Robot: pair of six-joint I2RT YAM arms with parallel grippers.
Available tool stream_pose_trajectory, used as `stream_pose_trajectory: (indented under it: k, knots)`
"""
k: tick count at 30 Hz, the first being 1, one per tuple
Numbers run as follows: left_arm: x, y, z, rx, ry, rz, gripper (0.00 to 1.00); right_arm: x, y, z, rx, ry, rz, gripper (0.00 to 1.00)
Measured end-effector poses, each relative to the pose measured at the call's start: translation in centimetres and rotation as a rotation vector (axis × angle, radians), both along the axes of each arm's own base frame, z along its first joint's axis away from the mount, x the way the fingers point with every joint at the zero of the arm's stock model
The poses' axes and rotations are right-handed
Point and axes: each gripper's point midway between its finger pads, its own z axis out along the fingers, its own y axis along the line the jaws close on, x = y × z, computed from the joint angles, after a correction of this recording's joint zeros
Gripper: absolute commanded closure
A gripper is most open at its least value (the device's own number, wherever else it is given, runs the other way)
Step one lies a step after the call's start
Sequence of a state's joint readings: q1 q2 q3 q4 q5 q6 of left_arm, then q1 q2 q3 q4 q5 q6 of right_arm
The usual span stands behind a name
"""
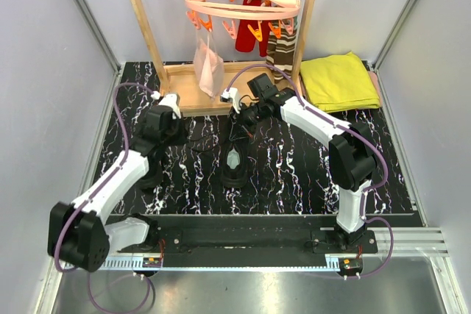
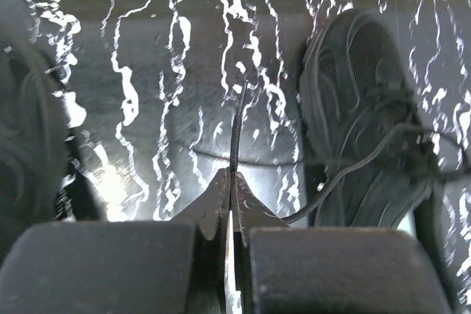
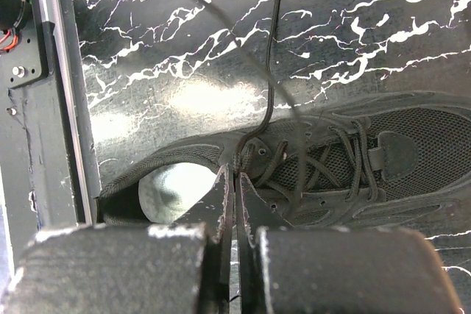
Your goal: Tie the shoes
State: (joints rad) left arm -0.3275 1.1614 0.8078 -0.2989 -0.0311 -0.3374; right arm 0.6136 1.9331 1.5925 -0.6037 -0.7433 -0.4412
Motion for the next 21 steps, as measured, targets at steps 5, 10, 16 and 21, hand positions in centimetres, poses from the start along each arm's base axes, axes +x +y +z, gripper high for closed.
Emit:
stream_pose_trajectory:
  k: [5,10,16,21]
  knots:
    - [-2.2,0.9,-0.3,0.068,-0.024,-0.081,1.00,0.1,0.0,0.0,0.000,0.006,-0.013,1.00]
    - [-4.5,1.3,-0.2,0.142,-0.064,-0.211,1.00,0.3,-0.1,-0.3,-0.015,0.001,-0.029,1.00]
    - [-7.9,-1.4,2.9,0.130,-0.232,-0.532,1.00,0.4,-0.1,-0.5,-0.013,0.018,-0.055,1.00]
    - [-11.2,-6.0,3.5,0.089,-0.325,-0.896,1.00,0.8,0.2,-0.2,0.001,0.034,-0.087,1.00]
